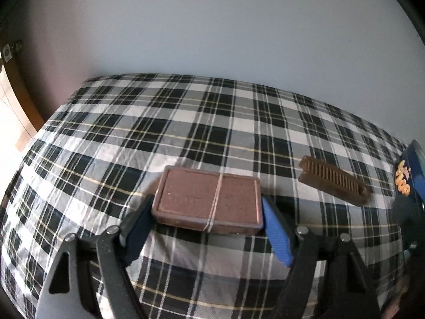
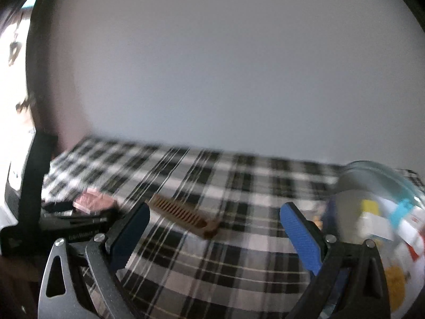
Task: Organize rigid objects
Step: 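Grasp the brown string-tied box with the left tool while the right tool grasps the brown comb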
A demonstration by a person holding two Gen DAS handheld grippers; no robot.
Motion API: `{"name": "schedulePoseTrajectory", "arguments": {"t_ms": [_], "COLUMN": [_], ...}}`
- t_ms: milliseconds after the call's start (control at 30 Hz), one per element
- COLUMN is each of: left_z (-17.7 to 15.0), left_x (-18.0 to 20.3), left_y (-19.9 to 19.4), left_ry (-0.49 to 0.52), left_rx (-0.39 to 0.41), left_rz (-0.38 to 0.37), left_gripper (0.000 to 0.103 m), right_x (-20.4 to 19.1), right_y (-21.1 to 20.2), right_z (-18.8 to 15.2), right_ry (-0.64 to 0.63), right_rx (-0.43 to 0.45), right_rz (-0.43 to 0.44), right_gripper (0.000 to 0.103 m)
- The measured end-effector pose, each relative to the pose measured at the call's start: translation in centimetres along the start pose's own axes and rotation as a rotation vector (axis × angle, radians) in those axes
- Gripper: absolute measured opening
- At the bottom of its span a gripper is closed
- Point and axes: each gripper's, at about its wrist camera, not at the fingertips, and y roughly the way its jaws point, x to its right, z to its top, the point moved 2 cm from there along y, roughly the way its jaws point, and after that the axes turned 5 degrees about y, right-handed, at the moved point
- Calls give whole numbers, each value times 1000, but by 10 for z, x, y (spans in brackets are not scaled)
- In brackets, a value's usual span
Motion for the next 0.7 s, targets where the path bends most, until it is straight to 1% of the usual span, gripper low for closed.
{"name": "schedulePoseTrajectory", "arguments": {"t_ms": [133, 233, 300, 333, 367, 400, 433, 467, 500, 533, 633, 700], "left_z": [-1, -1, 0, 1, 0, 0, 0, 0, 0, 0, 1, 2], "left_x": [2, 2, -3, -3, -3, -3, -3, -3, -2, -2, -1, -1], "left_y": [-1, -1, 3, 3, 3, 2, 2, 3, 2, 2, 2, 2], "left_ry": [3, 4, 5, 5, 5, 5, 5, 5, 4, 4, 3, -1], "left_rx": [0, -1, -1, -1, -1, -1, 0, -1, -1, -1, 0, 2], "left_rz": [-3, -1, -4, -4, -4, -4, -3, -4, -4, -4, -6, -12], "left_gripper": [78, 78, 78, 78, 78, 78, 78, 78, 78, 78, 78, 78], "right_x": [-9, -11, -13, -15, -18, -21, -21, -22, -23, -24, -28, -28], "right_y": [34, 53, 66, 72, 79, 83, 80, 79, 77, 75, 69, 65], "right_z": [2, 4, 3, 2, -1, -3, -3, -4, -5, -7, -13, -15], "right_ry": [-88, -116, -155, -184, -212, -223, -213, -209, -196, -180, -116, -75], "right_rx": [-126, -181, -222, -249, -282, -305, -294, -299, -303, -307, -312, -313], "right_rz": [46, 73, 66, 53, 44, 54, 69, 77, 88, 99, 84, 101], "right_gripper": [100, 100, 100, 96, 79, 74, 57, 44, 38, 27, 27, 27]}}
